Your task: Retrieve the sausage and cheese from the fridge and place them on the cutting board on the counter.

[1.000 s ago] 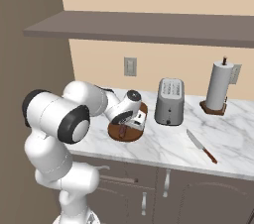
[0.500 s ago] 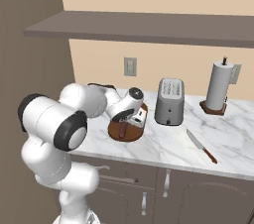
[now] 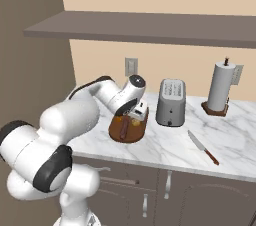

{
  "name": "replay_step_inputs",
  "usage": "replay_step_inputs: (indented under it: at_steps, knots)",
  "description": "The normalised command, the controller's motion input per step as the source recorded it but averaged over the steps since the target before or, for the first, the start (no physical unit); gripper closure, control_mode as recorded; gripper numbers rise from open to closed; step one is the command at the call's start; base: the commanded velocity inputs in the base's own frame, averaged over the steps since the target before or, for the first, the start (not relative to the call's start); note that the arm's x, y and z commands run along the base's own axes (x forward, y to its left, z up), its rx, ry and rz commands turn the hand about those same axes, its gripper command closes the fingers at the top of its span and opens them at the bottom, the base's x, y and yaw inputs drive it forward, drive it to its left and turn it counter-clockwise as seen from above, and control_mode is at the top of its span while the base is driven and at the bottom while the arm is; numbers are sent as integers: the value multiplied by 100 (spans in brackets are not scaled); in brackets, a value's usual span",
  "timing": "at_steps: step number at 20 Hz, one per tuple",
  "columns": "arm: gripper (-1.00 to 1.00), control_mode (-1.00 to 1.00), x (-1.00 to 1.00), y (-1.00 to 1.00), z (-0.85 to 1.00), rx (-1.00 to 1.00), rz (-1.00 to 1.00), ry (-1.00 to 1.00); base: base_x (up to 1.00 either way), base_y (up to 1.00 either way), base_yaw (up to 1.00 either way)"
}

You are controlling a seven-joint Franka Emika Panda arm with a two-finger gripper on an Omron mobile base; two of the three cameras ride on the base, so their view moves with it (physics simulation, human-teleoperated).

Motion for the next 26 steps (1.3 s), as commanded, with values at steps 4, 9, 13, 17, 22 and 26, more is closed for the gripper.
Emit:
replay_step_inputs:
  at_steps: [4, 9, 13, 17, 22, 26]
  knots:
    - [-100, -100, -77, 0, 43, -3, 0, -1, 0, 0, 0]
    - [-100, -100, -92, 0, 36, 0, -2, -5, 0, 0, 0]
    - [-100, -100, -81, 0, 40, 0, 0, -11, 0, 0, 0]
    - [-100, -100, -70, 0, 47, -1, 0, -12, 0, 0, 0]
    - [-100, -100, -85, 0, 42, -8, 0, -18, 0, 0, 0]
    - [-100, -100, -91, 0, 39, -8, 0, -15, 0, 0, 0]
